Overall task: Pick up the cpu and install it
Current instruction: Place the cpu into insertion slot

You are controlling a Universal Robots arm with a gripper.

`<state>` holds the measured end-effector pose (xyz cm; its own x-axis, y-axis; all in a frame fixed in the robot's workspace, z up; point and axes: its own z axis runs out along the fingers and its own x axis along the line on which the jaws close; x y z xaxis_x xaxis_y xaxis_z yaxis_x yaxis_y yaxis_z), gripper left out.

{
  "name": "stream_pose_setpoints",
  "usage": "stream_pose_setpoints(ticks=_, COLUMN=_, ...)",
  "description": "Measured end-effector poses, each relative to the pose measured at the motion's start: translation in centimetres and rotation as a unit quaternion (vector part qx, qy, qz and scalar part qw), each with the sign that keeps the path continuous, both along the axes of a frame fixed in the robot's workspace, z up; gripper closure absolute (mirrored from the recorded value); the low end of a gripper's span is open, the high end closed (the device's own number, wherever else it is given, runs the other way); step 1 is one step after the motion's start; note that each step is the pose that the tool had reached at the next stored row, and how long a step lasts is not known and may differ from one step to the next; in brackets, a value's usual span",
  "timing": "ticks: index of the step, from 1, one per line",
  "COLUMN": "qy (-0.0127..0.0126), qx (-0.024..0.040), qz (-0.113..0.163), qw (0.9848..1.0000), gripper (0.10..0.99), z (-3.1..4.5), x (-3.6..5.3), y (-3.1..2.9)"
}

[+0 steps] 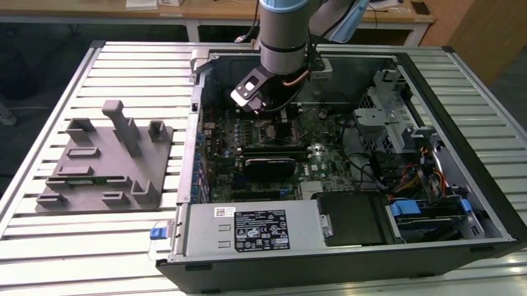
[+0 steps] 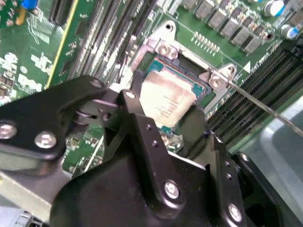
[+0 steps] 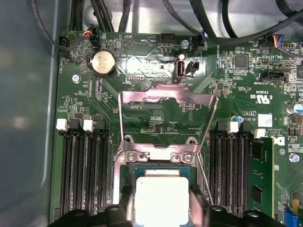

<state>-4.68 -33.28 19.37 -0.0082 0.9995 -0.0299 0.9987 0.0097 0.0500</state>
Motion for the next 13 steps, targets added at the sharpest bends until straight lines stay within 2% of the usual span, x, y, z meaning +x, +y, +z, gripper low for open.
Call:
stream_pose_setpoints(ticks=1, qy=0.0001, qx=-0.0001, qz=0.000, qw=1.0000, gripper=0.482, z=0.01, x=0.00, y=-0.01)
stream_pose_setpoints(ticks=9, qy=0.0002, qx=0.0008, qz=0.000, qw=1.0000, gripper=0.482, z=0.02, x=-0.01, y=-0.01)
stream_pose_setpoints(ticks=13, qy=0.0002, qx=0.0041, qz=0.000, qw=1.0000, gripper=0.482, z=0.03, x=-0.01, y=-0.02)
